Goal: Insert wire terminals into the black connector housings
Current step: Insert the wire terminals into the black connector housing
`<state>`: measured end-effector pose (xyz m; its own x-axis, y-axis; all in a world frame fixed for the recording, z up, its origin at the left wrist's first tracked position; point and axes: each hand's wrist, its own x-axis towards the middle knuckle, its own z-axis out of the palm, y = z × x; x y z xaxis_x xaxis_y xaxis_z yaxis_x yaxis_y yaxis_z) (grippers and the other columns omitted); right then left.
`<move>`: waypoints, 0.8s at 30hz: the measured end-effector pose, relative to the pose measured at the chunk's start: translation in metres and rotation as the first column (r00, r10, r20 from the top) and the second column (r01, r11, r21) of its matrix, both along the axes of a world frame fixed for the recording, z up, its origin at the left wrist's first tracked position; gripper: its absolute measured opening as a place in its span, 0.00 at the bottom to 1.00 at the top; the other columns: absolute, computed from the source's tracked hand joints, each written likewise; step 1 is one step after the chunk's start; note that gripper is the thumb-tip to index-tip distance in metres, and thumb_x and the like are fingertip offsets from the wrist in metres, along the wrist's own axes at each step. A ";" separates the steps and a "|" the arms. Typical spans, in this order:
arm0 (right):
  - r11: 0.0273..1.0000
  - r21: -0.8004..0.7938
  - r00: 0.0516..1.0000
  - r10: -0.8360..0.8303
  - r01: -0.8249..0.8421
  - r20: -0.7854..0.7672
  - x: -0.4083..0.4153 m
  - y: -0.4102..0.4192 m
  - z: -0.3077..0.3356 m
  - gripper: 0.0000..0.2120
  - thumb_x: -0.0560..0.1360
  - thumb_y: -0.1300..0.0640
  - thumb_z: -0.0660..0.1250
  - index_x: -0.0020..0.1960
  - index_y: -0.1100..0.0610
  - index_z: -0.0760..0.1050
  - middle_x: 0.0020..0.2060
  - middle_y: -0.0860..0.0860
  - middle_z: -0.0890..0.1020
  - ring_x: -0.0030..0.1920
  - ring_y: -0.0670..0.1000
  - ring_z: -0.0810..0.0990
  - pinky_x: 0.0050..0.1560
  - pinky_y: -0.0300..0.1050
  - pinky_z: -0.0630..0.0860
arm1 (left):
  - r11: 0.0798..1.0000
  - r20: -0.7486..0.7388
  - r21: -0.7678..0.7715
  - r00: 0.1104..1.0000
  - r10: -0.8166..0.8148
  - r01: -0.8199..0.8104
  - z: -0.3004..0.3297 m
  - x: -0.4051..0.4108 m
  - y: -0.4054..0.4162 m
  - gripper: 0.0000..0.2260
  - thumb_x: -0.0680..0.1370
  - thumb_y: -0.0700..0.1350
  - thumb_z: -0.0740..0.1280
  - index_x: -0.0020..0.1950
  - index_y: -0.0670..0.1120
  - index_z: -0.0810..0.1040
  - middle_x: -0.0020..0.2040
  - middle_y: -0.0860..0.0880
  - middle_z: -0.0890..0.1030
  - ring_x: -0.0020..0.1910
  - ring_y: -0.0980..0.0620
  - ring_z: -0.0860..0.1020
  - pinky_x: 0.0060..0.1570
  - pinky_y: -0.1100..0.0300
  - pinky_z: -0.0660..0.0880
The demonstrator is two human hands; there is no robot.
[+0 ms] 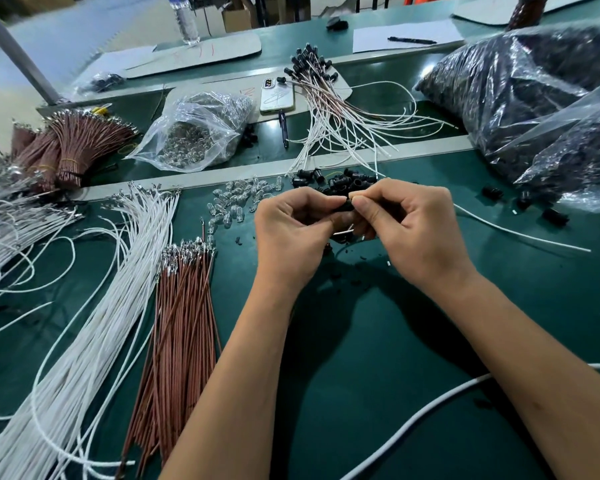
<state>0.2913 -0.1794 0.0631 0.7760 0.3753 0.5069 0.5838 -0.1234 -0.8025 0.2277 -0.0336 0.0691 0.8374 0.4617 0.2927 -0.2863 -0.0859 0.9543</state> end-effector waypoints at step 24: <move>0.979 -0.204 0.994 0.019 0.002 0.104 -0.012 0.003 0.010 0.03 0.77 0.56 0.76 0.47 0.55 0.87 0.35 0.48 0.85 0.38 0.52 0.82 0.44 0.55 0.78 | 0.962 0.025 -0.256 0.994 0.107 -0.097 0.014 0.003 -0.003 0.16 0.72 0.32 0.77 0.57 0.45 0.82 0.37 0.47 0.80 0.37 0.51 0.79 0.44 0.55 0.80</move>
<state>0.2794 -0.1767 0.0732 0.7187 0.4857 0.4976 0.6654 -0.2728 -0.6949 0.2306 -0.0364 0.0833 0.7727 0.6072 0.1852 -0.3250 0.1278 0.9370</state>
